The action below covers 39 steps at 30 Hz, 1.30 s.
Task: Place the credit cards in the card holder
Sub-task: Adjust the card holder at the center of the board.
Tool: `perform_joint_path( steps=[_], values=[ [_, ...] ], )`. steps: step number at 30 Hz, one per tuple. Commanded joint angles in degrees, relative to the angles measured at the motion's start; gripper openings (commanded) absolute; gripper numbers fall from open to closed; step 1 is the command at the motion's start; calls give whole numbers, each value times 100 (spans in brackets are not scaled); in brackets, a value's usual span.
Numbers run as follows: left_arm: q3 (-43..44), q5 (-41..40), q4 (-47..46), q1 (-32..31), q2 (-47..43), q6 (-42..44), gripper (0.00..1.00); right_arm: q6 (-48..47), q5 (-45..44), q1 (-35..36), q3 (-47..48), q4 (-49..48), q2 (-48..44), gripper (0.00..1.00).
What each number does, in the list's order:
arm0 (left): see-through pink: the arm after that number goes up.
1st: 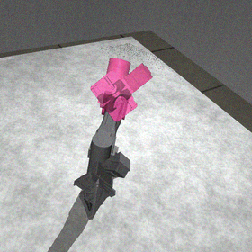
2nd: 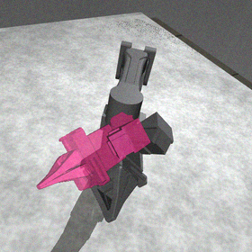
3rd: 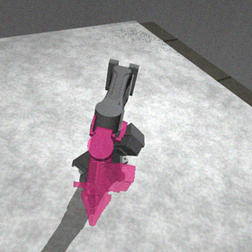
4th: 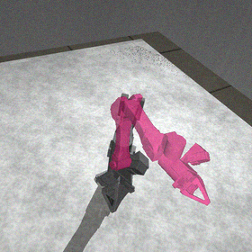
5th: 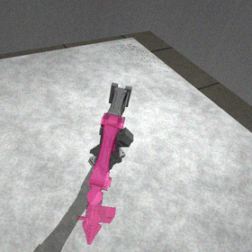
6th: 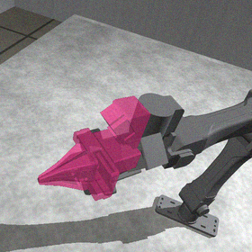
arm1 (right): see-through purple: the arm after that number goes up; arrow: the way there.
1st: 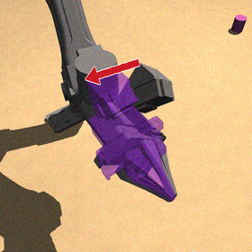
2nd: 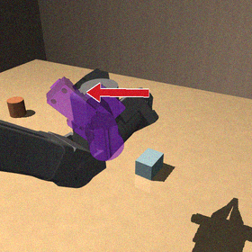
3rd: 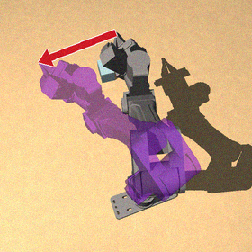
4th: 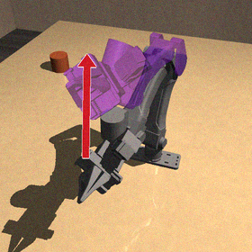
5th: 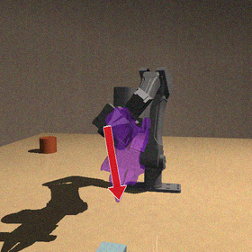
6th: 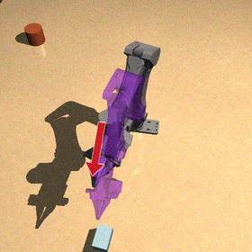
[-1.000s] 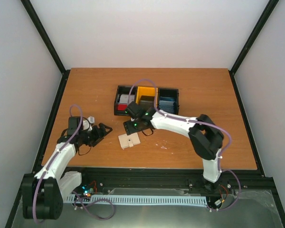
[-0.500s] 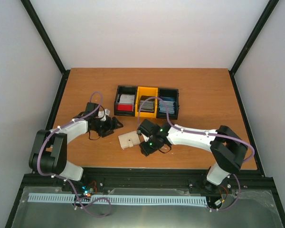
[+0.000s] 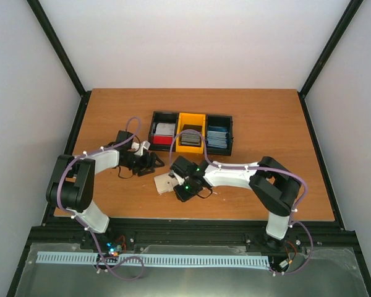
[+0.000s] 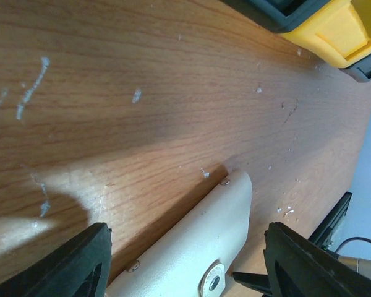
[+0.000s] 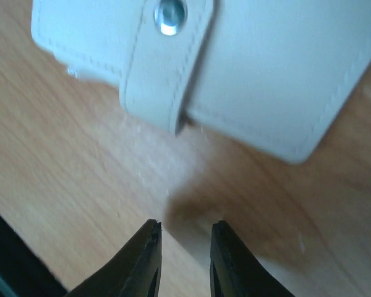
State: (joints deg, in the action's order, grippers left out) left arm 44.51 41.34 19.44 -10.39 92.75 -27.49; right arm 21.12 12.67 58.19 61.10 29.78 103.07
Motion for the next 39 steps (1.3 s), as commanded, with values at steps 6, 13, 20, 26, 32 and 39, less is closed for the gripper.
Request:
perform_joint_path(
  steps=[6, 13, 20, 26, 32, 39],
  values=[
    [-135, 75, 39, -516, 90, 31, 63, 197, -802, -119, 338, -184, 414, 20],
    [-719, -121, -128, -771, -496, -413, 60, 520, -1161, -402, 161, -244, 235, 19],
    [-1200, -241, -211, -771, -1091, -774, 56, 985, -1235, -581, 274, -198, 240, 22],
    [-1802, -187, -834, -780, -1440, -1411, 47, 1246, -1235, -587, 470, -129, 208, 29],
    [-1775, -611, -706, -789, -1550, -1406, 43, 1495, -1317, -532, 810, 366, 197, 34],
    [-1649, -1049, -619, -789, -1642, -1173, 52, 1840, -1576, -447, 906, 840, -33, 41]
  ],
)
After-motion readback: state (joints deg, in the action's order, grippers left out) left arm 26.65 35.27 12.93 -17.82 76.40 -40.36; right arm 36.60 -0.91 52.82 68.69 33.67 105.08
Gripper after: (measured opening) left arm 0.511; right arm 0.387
